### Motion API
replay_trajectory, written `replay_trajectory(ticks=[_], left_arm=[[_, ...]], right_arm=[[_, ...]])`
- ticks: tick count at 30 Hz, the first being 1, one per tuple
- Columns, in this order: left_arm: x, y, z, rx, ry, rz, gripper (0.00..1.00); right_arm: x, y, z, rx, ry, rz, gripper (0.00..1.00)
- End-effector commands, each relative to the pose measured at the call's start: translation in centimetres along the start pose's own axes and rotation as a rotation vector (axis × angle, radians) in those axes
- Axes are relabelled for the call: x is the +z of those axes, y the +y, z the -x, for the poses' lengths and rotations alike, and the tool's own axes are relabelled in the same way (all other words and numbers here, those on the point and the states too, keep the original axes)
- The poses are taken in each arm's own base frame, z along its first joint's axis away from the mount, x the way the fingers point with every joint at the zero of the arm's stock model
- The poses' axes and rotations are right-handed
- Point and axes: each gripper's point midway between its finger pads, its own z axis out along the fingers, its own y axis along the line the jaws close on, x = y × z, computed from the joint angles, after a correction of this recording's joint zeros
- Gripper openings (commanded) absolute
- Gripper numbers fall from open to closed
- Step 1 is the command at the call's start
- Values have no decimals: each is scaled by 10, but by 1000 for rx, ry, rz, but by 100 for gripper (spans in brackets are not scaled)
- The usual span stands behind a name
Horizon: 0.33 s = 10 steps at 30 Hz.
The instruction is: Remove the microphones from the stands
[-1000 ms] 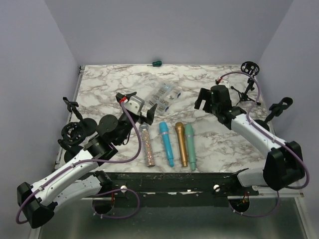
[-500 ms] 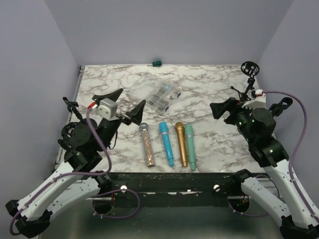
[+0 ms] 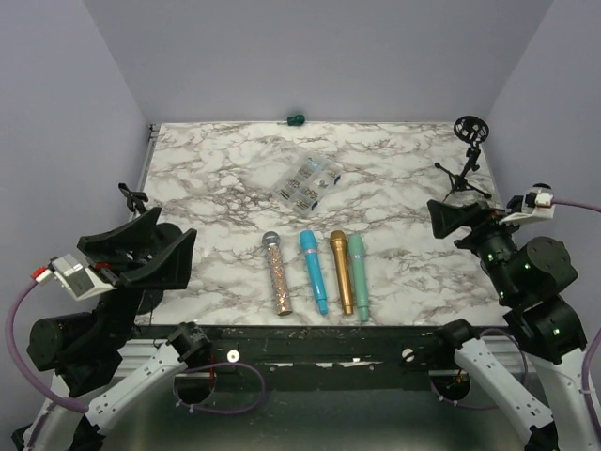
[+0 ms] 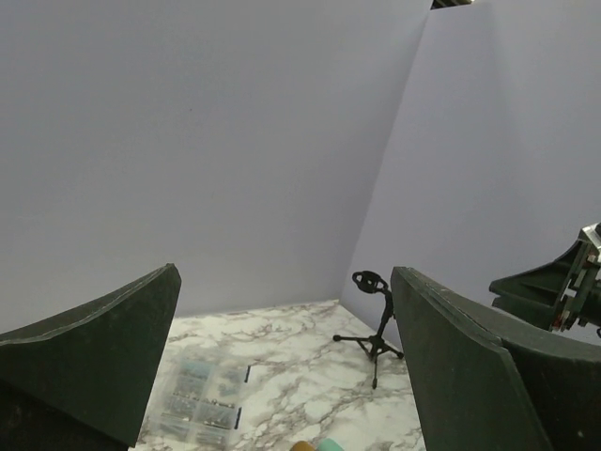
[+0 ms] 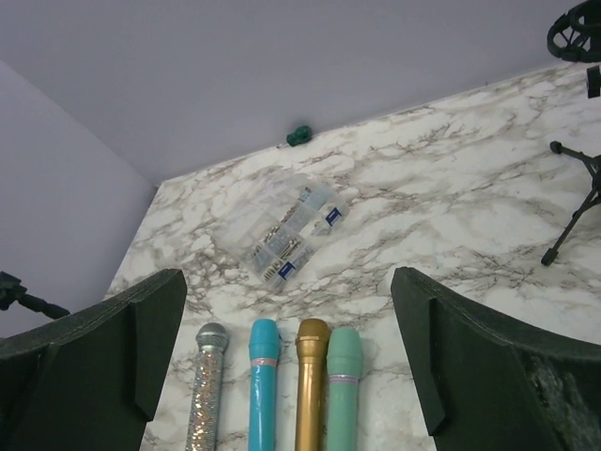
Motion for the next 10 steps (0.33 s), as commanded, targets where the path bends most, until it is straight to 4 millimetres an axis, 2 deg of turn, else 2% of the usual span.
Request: replay_trajectory(ticks=[1, 6, 7, 10], left_arm=[[-24, 8, 7, -31, 27, 31, 98], [-42, 9, 39, -30, -48, 18, 99], [-44, 10, 42, -31, -54, 20, 98], [-46, 12, 44, -24, -51, 28, 98]], right_arm=[[-25, 2, 24, -44, -64, 15, 100], [-51, 3, 51, -29, -176, 32, 100], [-54, 6, 53, -53, -183, 55, 100], [-55, -2, 58, -47, -163, -11, 100]])
